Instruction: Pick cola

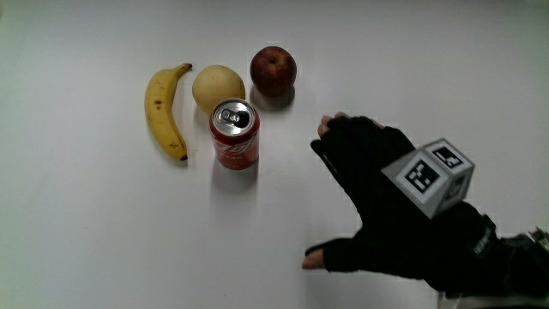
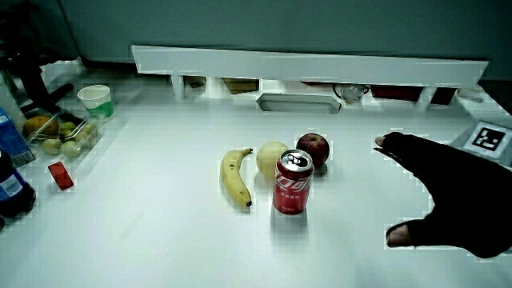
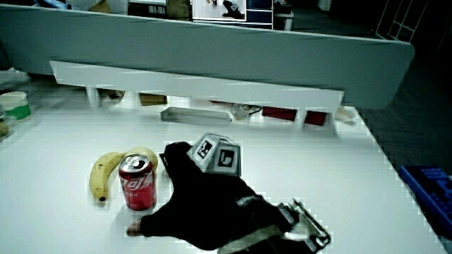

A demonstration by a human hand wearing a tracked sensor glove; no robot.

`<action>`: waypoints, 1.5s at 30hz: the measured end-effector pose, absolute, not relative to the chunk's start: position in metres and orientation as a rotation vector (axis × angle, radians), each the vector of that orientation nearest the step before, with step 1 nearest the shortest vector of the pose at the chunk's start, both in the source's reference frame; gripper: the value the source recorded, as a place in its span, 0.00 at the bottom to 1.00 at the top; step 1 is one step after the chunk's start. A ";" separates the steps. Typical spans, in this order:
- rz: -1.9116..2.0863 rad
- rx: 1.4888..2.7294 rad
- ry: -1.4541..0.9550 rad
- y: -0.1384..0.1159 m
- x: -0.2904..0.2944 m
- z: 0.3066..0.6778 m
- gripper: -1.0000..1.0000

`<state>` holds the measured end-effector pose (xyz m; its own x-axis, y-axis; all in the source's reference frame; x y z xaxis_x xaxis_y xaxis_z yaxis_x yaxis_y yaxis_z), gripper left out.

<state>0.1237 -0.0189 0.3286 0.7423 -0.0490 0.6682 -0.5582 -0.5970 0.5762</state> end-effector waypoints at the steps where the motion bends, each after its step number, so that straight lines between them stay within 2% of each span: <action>1: 0.787 2.109 -0.459 -0.022 0.122 0.331 0.50; 11: 0.817 2.070 -0.417 -0.054 0.100 0.361 0.50; 12: 0.806 2.179 -0.503 -0.058 0.099 0.367 0.50; 19: 0.901 2.098 -0.426 -0.072 0.090 0.394 0.50; 26: 0.978 2.014 -0.350 -0.079 0.081 0.421 0.50; 45: 0.991 1.968 -0.270 -0.087 0.060 0.461 0.50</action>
<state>0.0602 -0.0872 0.4608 0.6568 0.1830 0.7316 -0.5285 -0.5803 0.6196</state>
